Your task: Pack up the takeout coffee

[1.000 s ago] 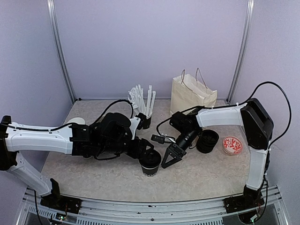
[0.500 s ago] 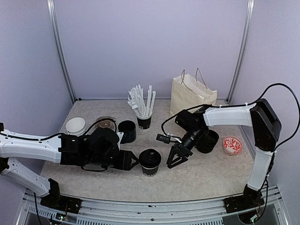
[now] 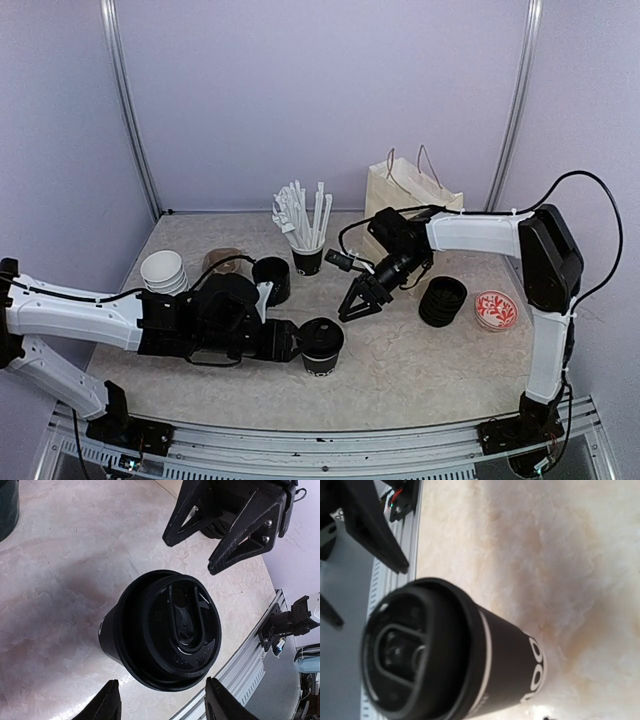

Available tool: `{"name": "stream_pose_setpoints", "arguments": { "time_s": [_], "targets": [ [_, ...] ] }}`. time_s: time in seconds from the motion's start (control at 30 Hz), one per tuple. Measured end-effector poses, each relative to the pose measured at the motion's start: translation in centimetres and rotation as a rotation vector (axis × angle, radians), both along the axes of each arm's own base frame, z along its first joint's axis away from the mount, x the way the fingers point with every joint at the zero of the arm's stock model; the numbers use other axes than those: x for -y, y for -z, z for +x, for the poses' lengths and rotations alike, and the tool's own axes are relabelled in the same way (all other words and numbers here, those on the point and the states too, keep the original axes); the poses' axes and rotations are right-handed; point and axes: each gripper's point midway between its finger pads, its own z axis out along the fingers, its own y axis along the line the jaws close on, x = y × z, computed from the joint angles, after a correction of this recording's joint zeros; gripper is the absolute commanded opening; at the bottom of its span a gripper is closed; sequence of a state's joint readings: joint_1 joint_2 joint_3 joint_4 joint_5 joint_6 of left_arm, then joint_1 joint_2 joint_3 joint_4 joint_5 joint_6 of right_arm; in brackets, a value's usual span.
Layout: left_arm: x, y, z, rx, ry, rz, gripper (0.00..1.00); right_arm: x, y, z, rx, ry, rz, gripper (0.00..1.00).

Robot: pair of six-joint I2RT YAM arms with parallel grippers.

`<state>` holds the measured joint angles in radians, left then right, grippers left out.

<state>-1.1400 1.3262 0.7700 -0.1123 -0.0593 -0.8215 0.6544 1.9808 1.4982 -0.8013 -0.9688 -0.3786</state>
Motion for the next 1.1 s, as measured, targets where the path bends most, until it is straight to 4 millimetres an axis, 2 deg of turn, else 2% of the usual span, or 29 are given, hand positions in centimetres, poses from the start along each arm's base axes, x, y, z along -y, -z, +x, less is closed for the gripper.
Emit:
{"name": "stream_pose_setpoints", "arguments": {
  "time_s": [0.13, 0.4, 0.7, 0.87, 1.1],
  "targets": [
    [0.3, 0.5, 0.6, 0.006, -0.002, 0.002, 0.56, -0.4, 1.2, -0.5, -0.051, -0.012, -0.006, 0.54],
    [0.8, 1.5, 1.5, 0.011, -0.001, 0.002, 0.53, -1.3, 1.4, -1.9, -0.096, -0.052, 0.014, 0.47],
    [1.2, 1.9, 2.0, 0.044, 0.012, -0.003, 0.51, -0.9, 2.2, -1.8, -0.162, -0.038, 0.014, 0.42],
    [0.8, 2.9, 2.0, 0.107, 0.001, -0.006, 0.51, -1.0, 2.4, -1.9, -0.199, -0.024, 0.007, 0.41],
    [1.3, 3.2, 3.3, 0.177, -0.05, -0.041, 0.52, -0.9, 2.4, -2.0, -0.241, -0.015, 0.009, 0.42]
  ]
}}
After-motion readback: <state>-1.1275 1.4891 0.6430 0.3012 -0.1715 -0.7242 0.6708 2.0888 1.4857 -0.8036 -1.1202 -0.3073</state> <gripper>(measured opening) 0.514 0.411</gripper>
